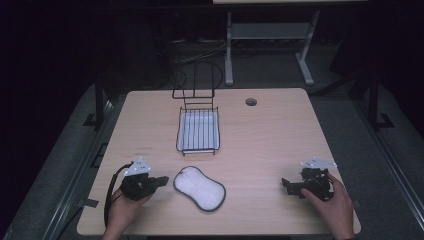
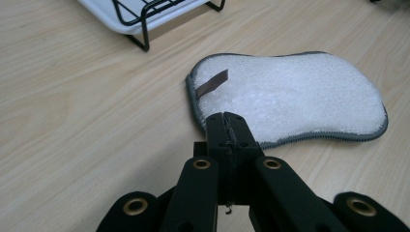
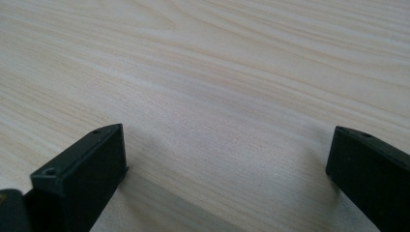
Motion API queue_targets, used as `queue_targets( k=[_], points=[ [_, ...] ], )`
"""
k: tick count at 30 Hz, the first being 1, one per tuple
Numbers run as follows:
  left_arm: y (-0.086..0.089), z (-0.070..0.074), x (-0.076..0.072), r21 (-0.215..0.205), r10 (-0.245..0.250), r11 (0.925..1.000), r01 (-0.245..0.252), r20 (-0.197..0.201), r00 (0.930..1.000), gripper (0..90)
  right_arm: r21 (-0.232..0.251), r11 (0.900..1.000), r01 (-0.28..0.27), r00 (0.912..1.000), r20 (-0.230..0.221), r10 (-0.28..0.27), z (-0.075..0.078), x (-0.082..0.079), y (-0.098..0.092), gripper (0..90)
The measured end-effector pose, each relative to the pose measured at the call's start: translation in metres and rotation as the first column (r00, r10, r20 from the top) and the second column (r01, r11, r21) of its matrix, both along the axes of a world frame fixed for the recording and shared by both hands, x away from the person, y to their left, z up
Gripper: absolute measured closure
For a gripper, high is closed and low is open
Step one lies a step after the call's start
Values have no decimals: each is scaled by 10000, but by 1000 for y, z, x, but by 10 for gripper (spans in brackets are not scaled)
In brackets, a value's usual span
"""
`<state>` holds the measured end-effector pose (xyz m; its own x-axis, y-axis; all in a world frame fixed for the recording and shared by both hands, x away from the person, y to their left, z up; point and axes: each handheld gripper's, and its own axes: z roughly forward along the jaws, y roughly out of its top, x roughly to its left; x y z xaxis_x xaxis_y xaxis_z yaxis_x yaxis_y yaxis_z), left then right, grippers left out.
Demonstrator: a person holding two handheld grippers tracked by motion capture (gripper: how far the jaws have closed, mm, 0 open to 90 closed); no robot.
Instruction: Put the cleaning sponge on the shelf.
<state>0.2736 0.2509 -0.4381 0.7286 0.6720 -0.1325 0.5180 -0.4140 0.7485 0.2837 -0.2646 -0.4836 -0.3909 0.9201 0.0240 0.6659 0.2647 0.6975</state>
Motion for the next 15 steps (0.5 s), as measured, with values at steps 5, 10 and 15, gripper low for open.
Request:
queue_targets(
  k=[5,10,15],
  points=[
    [-8,-2,2,42,-153,9999,153,-84,9998,898,7,10000,8,10000,-5,-8,0,0,0,2],
    [-14,-6,5,130,-322,9994,324,-150,9994,898,8,10000,8,10000,-5,-8,0,0,0,2],
    [-22,-8,7,204,-484,9986,489,-238,9985,898,5,10000,5,10000,-4,-5,0,0,0,2]
  ],
)
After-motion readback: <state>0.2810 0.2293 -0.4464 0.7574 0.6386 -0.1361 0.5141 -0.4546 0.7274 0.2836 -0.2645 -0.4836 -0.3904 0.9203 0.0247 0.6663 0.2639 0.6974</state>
